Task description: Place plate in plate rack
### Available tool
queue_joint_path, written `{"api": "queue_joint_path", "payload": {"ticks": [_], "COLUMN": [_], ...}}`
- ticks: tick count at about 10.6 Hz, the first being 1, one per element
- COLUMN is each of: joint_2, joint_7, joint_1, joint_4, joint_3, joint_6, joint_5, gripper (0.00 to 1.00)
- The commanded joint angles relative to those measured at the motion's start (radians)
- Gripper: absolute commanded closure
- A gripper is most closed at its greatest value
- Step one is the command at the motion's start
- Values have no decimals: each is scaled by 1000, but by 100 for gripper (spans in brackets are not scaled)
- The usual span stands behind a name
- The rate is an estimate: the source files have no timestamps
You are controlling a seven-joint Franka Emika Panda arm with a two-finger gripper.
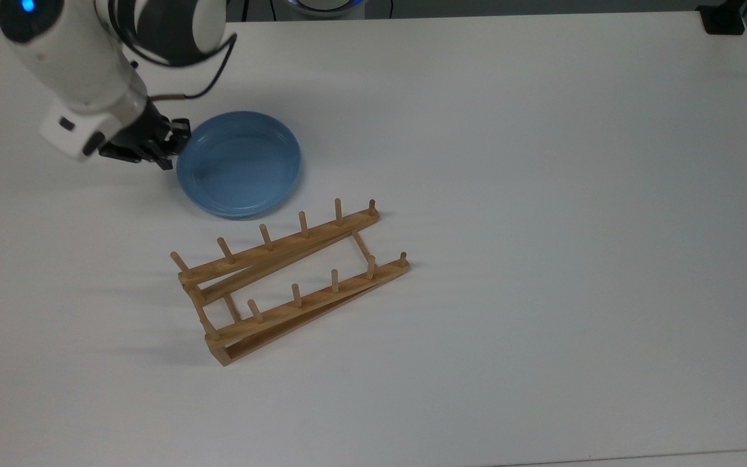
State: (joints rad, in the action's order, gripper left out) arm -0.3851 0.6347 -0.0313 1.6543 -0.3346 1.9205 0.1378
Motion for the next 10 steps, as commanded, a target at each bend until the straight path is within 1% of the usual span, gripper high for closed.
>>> {"api": "queue_joint_path", "payload": {"ticks": [1, 2, 3, 4, 5, 6, 7, 8, 10], "joint_2": [141, 156, 161, 154, 131, 97, 75, 59, 14], "joint_7": [0, 0, 10, 43, 89, 92, 85, 82, 83], "joint_1": [65, 71, 71, 71, 62, 59, 57, 50, 27], "joint_4": [-5, -63, -80, -61, -35, -22, -21, -21, -7], "joint_3": [-12, -14, -30, -38, -41, -50, -52, -53, -54], "joint_6": [5, -4, -15, -55, -67, -72, -84, -90, -77], "joint_5": [8, 6, 6, 8, 17, 22, 22, 22, 22], "gripper": [100, 100, 100, 100, 95, 55, 18, 1, 0]}}
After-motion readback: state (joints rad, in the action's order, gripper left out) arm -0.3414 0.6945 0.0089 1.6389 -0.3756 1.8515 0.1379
